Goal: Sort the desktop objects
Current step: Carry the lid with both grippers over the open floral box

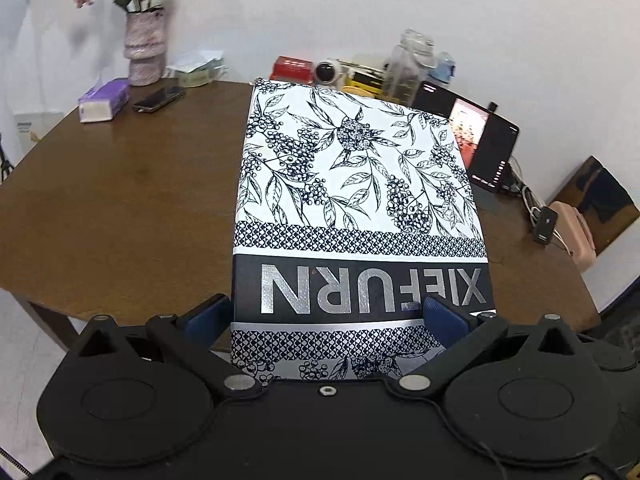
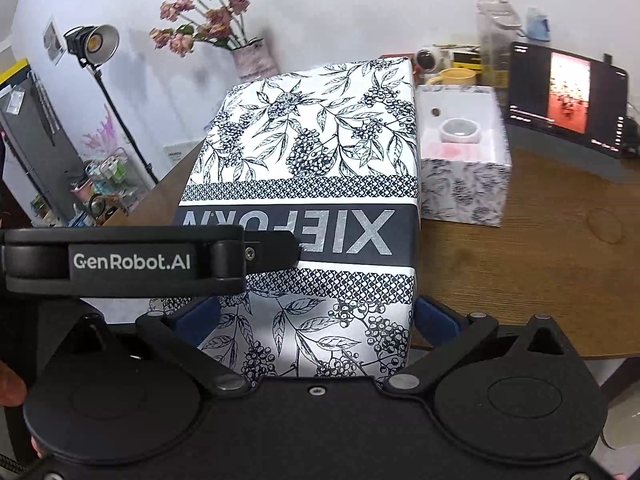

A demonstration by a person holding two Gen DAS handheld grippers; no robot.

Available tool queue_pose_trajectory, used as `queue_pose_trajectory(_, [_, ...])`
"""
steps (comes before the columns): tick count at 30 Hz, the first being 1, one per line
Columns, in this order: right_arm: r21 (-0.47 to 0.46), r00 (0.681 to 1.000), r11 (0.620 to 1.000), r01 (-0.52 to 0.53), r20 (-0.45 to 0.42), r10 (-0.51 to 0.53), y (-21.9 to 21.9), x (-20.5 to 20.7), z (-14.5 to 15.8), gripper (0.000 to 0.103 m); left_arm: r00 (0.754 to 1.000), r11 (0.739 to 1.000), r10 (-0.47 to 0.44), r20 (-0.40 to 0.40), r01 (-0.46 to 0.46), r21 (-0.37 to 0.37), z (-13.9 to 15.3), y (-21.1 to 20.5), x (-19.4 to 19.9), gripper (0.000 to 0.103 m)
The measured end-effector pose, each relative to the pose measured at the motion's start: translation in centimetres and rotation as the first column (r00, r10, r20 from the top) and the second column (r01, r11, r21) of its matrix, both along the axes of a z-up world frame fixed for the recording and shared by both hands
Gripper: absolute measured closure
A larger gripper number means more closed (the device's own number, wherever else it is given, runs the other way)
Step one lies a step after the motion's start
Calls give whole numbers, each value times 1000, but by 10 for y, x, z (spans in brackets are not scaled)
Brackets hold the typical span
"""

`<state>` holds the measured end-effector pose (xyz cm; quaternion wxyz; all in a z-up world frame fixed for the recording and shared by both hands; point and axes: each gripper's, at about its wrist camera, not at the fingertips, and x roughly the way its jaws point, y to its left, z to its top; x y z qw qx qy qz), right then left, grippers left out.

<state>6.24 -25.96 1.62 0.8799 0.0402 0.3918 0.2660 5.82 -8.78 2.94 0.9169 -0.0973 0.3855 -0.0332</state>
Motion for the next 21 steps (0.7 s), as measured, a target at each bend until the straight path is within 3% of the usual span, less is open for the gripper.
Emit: queue_pose_trajectory(21, [-7,996,996,87,15,-87,-43,42,0,0,997,997,-72,10,73,-4,-4,-38,49,0])
